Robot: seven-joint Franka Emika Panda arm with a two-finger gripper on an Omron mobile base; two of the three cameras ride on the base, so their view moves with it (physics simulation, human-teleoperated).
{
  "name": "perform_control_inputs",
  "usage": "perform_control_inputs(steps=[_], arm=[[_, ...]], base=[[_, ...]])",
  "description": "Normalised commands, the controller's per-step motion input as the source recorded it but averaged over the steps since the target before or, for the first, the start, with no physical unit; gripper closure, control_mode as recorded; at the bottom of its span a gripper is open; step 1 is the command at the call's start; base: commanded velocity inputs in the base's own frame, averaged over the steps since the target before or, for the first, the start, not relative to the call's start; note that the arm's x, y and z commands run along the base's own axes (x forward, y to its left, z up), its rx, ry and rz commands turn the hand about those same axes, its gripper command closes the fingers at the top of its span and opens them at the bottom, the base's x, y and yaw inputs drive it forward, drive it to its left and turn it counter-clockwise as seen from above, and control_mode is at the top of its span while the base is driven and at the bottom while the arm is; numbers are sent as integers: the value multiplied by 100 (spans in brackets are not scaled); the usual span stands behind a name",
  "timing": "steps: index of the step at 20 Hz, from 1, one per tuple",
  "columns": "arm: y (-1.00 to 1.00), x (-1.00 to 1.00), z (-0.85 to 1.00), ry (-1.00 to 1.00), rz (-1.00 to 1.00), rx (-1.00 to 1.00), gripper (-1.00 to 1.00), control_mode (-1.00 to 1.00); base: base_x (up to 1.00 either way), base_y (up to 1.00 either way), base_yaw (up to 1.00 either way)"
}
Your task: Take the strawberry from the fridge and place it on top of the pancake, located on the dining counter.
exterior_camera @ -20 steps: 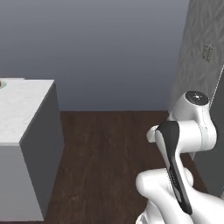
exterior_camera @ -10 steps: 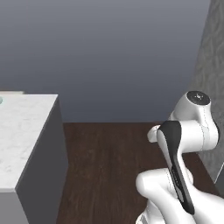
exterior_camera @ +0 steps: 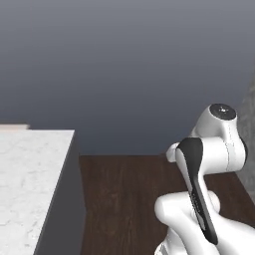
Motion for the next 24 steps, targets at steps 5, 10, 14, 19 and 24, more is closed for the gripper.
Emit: perform_control_inputs(steps=[5, 10, 14, 19, 24], arm=[[0, 0, 0, 0, 0, 0, 100, 100], [0, 0, 0, 0, 0, 0, 100, 100], [0, 0, 0, 0, 0, 0, 100, 100], [0, 0, 0, 0, 0, 0, 100, 100], [0, 0, 0, 0, 0, 0, 100, 100]], base=[[100, -16, 3], [100, -1, 15], [100, 0, 30], [100, -3, 50], [100, -22, 55]])
